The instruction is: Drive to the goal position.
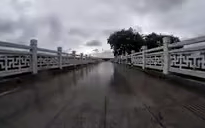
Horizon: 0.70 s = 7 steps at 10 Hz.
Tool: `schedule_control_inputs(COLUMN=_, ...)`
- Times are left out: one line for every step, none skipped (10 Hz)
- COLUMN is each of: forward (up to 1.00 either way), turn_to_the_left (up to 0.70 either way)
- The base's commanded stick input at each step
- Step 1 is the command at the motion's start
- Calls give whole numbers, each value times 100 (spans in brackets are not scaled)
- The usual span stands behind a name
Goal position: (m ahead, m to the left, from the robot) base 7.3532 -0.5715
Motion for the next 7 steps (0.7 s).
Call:
schedule_control_inputs(forward=58, turn_to_the_left=0)
schedule_control_inputs(forward=58, turn_to_the_left=0)
schedule_control_inputs(forward=58, turn_to_the_left=0)
schedule_control_inputs(forward=58, turn_to_the_left=0)
schedule_control_inputs(forward=58, turn_to_the_left=0)
schedule_control_inputs(forward=58, turn_to_the_left=0)
schedule_control_inputs(forward=58, turn_to_the_left=0)
